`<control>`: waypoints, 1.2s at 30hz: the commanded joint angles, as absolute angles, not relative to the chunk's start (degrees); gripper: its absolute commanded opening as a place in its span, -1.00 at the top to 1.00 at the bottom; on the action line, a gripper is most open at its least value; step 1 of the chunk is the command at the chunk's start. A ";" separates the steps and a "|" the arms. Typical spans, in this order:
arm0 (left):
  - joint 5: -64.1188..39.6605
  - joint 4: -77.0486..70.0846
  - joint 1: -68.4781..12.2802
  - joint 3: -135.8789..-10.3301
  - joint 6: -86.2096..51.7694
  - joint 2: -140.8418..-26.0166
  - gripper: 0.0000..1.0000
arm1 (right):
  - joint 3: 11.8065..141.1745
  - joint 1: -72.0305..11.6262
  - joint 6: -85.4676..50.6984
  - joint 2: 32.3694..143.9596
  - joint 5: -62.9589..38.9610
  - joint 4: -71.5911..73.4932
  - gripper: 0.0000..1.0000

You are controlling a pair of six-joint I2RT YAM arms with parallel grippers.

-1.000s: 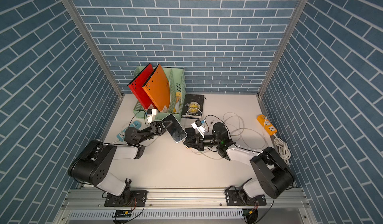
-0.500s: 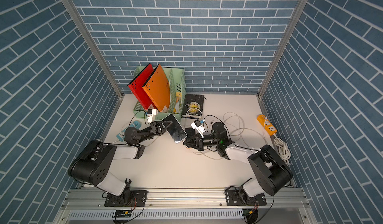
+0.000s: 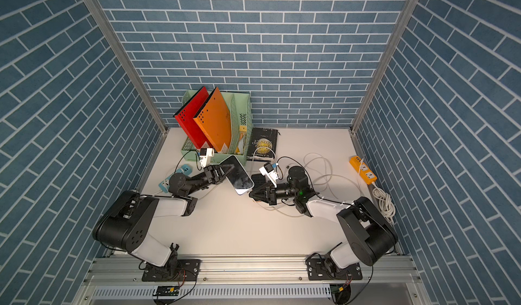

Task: Plug the charging cable into the phone
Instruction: Insert the charging cable into the phone.

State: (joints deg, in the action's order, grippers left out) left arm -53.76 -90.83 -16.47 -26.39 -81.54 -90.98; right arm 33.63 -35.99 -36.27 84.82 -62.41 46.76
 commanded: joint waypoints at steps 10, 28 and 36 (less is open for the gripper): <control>-56.75 -107.07 -16.52 -27.38 -79.75 -92.58 1.00 | 36.72 -35.59 -39.24 84.73 -61.85 47.80 1.00; -57.21 -107.03 -16.52 -26.02 -78.05 -93.54 1.00 | 39.34 -35.07 -42.79 86.77 -61.01 51.38 1.00; -57.17 -107.05 -16.59 -26.02 -77.92 -94.60 1.00 | 41.57 -35.48 -42.94 89.04 -61.32 51.43 1.00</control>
